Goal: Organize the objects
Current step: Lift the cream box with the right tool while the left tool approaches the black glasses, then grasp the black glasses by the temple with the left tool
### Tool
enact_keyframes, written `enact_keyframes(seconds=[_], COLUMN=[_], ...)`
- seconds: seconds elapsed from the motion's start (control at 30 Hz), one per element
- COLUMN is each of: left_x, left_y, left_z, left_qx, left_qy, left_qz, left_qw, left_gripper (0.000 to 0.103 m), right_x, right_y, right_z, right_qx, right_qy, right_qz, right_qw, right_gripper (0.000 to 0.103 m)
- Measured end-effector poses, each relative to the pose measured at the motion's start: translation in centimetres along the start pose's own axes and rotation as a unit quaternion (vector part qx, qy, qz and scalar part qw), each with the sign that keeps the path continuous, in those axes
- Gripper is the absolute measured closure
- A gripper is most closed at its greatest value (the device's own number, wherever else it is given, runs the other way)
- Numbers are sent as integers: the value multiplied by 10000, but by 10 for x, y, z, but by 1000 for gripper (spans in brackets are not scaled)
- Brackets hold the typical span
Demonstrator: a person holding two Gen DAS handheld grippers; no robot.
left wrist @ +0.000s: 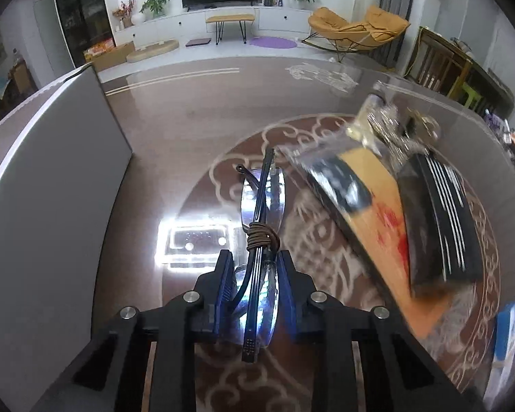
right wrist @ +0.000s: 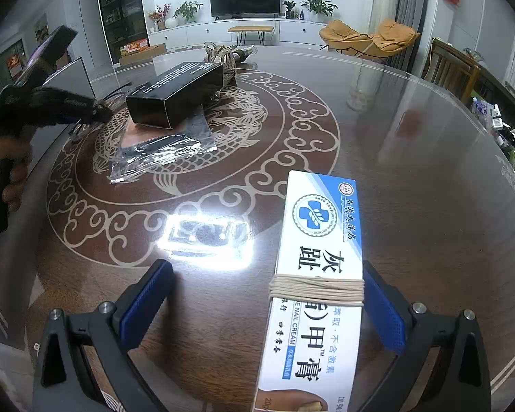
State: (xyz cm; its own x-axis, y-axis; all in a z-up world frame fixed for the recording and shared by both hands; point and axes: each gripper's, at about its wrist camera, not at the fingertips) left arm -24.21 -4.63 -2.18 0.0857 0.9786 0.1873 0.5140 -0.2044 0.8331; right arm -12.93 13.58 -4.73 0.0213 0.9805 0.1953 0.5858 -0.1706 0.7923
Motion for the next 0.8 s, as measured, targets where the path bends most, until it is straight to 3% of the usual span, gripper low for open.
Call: enact_keyframes(seconds=[0.33,0.37,0.4,0.47,0.6,0.73,0.8], left_x=[63,70,77,89,106,92,88], left_y=[62,67,69,72,69,64,60], left_z=[119,130,138,151,156,150,146], left_qx=[100,98,82,-2,-171,-247,-294], left_qy=[-120,-157,-201,-285,-750,-669,-627], left_qz=[254,307,370,569,440,434,403], left_qw=[9996,9994,9991,9980,9961,9965,9968], left_gripper=[75,67,50,26,18,10,0], right_x=[0,0,0,0,0,0,0], right_y=[0,0,-1,-1,-1,-1,-1], right_z=[0,0,0,0,0,0,0], right_qx=[1,1,1,1,2,2,2], right_qy=[-2,-3,-3,-3,-4,-5,-5], right_qz=[3,3,3,4,5,7,7], right_qw=[10000,10000,10000,10000,10000,10000,10000], right_gripper=[0,0,0,0,0,0,0])
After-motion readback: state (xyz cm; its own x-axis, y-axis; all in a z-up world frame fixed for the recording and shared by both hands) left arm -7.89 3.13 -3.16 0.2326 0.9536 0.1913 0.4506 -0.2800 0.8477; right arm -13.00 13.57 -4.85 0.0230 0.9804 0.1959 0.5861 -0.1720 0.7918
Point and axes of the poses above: each gripper's, at about its wrist camera, not at the fingertips, and y roughly against the way its jaws point, x to its right, z to its underside, and after that the axes turned 13 degrees about z, right-handed
